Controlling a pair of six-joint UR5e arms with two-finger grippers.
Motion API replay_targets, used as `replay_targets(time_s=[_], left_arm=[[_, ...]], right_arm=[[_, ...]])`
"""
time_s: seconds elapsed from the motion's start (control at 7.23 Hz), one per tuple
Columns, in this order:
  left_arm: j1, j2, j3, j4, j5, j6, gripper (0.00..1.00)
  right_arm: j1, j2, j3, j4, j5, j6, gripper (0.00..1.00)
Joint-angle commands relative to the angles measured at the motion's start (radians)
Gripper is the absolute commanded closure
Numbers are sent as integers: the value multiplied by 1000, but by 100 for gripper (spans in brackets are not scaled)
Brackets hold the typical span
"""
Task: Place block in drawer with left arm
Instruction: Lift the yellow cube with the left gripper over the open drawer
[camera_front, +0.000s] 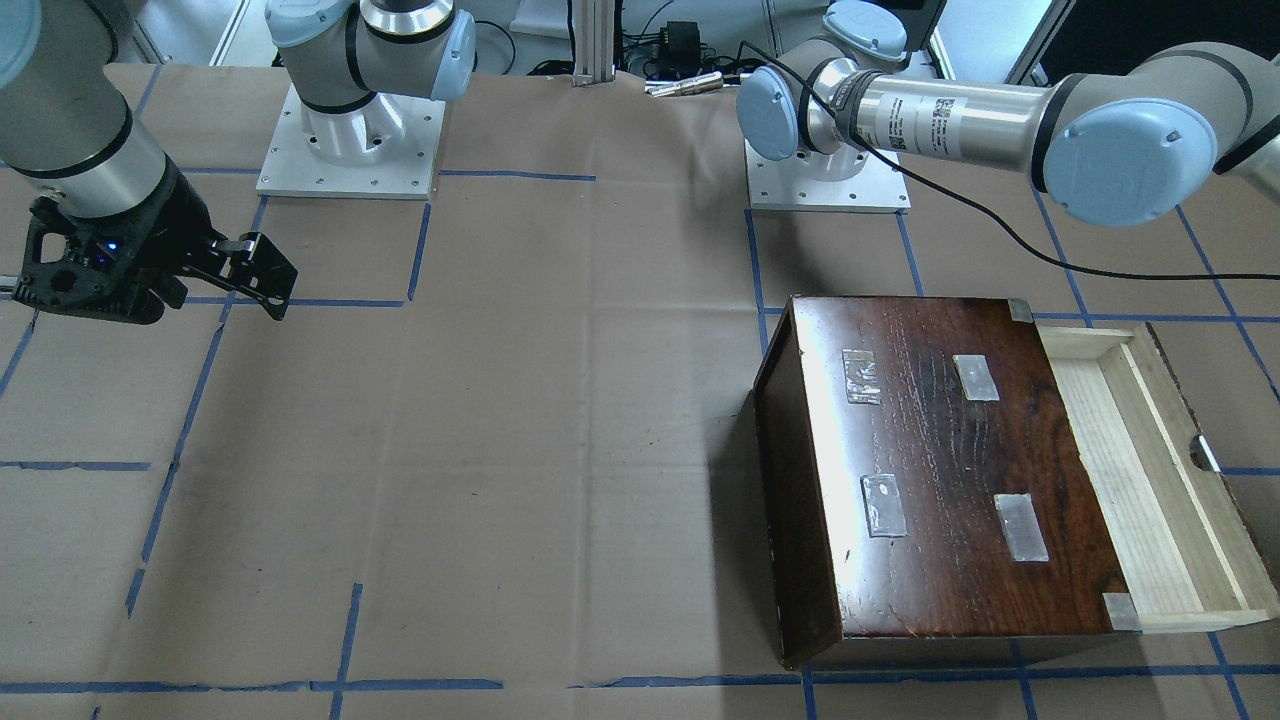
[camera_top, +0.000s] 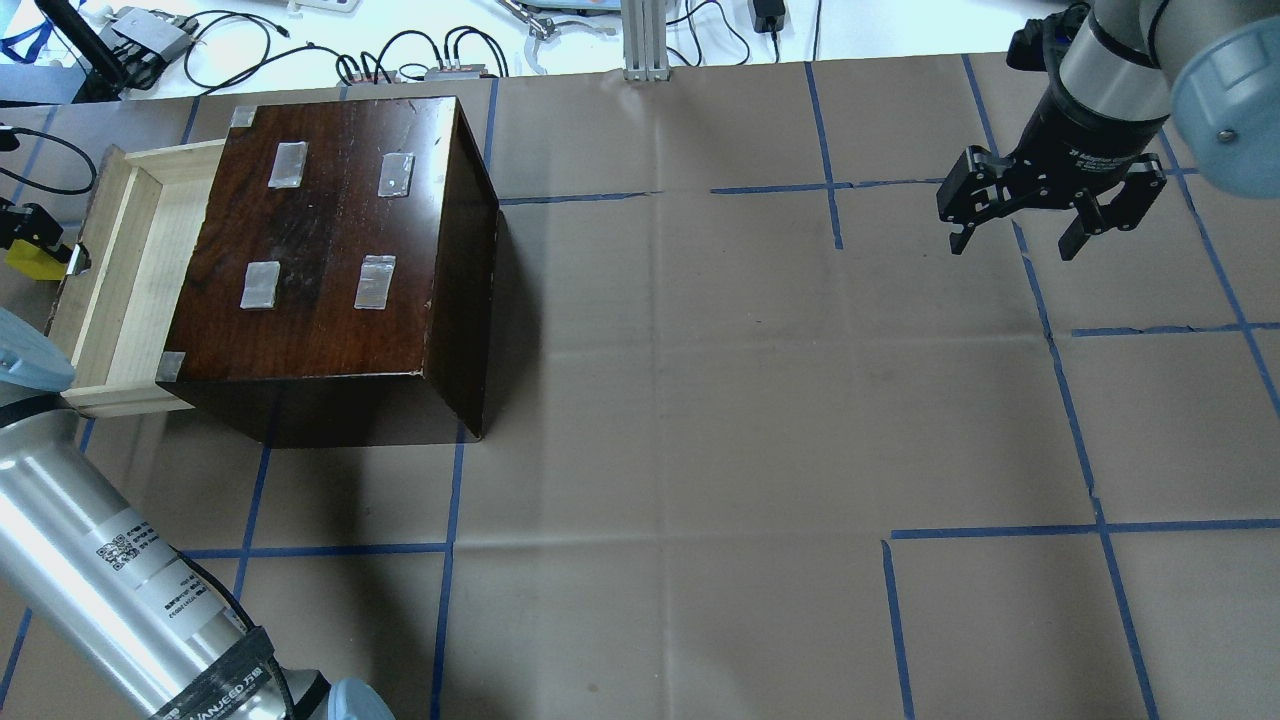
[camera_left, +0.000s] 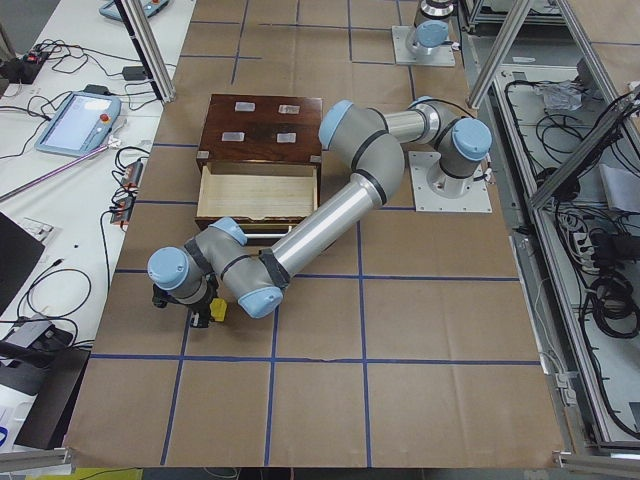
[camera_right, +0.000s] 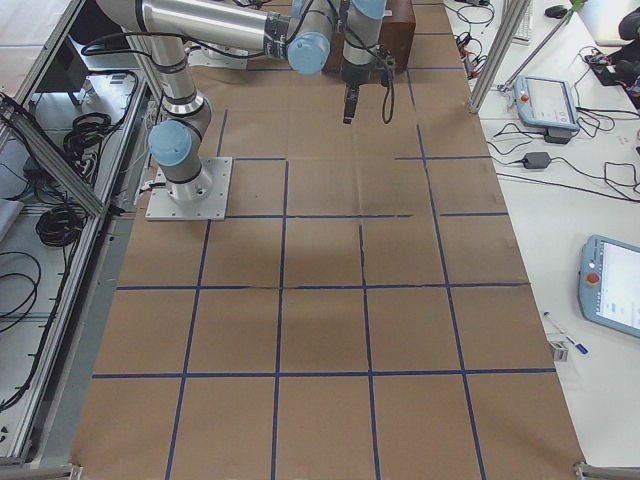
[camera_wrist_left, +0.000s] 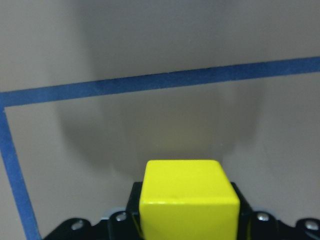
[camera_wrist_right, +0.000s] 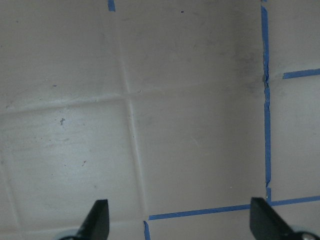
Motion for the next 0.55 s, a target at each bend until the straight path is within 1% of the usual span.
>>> replay_targets(time_s=[0.0,0.14,0.28,0.42], left_arm=[[-2,138,-10,-213,-1,4,100],[-6,233,-28,-371,-4,-5,100],[-28,331,-93,-424,-11,-9,100],[-51,425,-208,-413,-14,-13,100]], right_arm=[[0,0,0,0,0,2,0],[0,0,0,0,0,2,0],[0,0,0,0,0,2,0],[0,0,0,0,0,0,0]])
